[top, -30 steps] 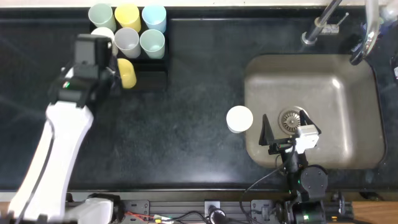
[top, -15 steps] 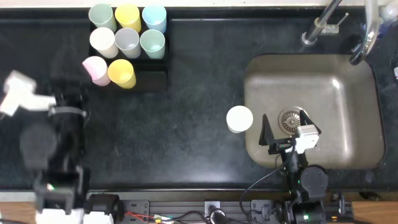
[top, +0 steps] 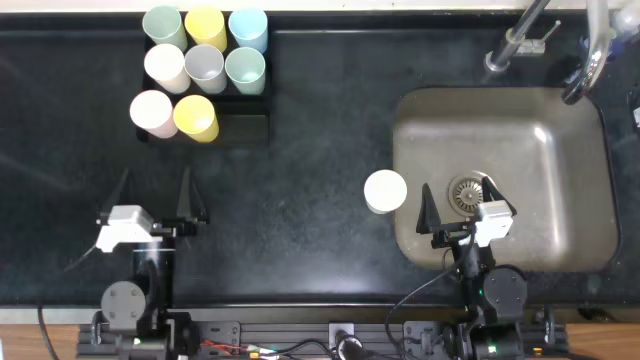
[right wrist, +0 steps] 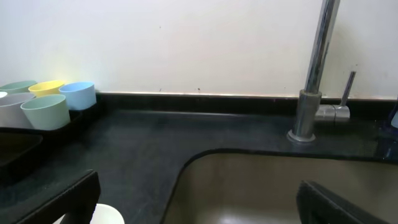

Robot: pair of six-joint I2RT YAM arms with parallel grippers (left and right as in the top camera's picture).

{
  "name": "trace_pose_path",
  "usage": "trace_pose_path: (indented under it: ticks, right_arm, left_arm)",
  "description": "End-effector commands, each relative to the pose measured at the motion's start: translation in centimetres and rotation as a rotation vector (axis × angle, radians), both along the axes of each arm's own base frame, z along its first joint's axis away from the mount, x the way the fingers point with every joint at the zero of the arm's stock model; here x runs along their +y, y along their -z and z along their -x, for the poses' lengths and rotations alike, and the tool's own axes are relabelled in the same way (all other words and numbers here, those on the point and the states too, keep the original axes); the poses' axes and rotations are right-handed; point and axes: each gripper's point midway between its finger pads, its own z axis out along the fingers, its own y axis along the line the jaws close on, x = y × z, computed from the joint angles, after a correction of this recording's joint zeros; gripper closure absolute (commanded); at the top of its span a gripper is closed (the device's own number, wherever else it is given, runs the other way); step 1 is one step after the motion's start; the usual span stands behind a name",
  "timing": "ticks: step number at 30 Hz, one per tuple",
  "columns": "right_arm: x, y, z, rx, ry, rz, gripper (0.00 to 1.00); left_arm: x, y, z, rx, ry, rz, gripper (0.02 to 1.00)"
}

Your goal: Store Cups

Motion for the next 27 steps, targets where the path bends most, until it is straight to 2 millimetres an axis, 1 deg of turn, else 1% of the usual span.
trace_pose_path:
  ticks: [1, 9, 14, 18, 20, 23, 27]
  right_arm:
    - [0.0, 0.3, 0.0, -0.001, 0.002, -0.004, 0.005]
    - [0.0, 0.3, 0.0, -0.001, 0.002, -0.004, 0.003]
    - [0.0, 0.3, 0.0, -0.001, 0.002, -0.004, 0.003]
    - [0.0, 0.3, 0.0, -0.001, 0.002, -0.004, 0.003]
    - [0.0, 0.3, 0.0, -0.001, 0.002, -0.004, 0.005]
    - [0.0, 0.3, 0.0, -0.001, 0.002, -0.004, 0.003]
    - [0.0, 0.3, 0.0, -0.001, 0.002, -0.004, 0.003]
  left_arm:
    - [0.1, 0.0, 0.5, -0.012, -0.015, -0.037, 0.018]
    - [-0.2, 2.9, 0.1, 0.105, -0.017, -0.034, 0.020]
    - [0.3, 3.7, 0.0, 0.140, -0.036, -0.035, 0.018]
    - [-0.4, 4.4, 0.0, 0.168, 0.004, -0.071, 0.018]
    - [-1.2, 5.4, 0.0, 0.202, 0.044, -0.141, 0.018]
    - [-1.4, 7.1, 0.1, 0.267, 0.058, -0.185, 0.018]
    - [-1.4, 7.3, 0.1, 0.276, 0.059, -0.184, 0.018]
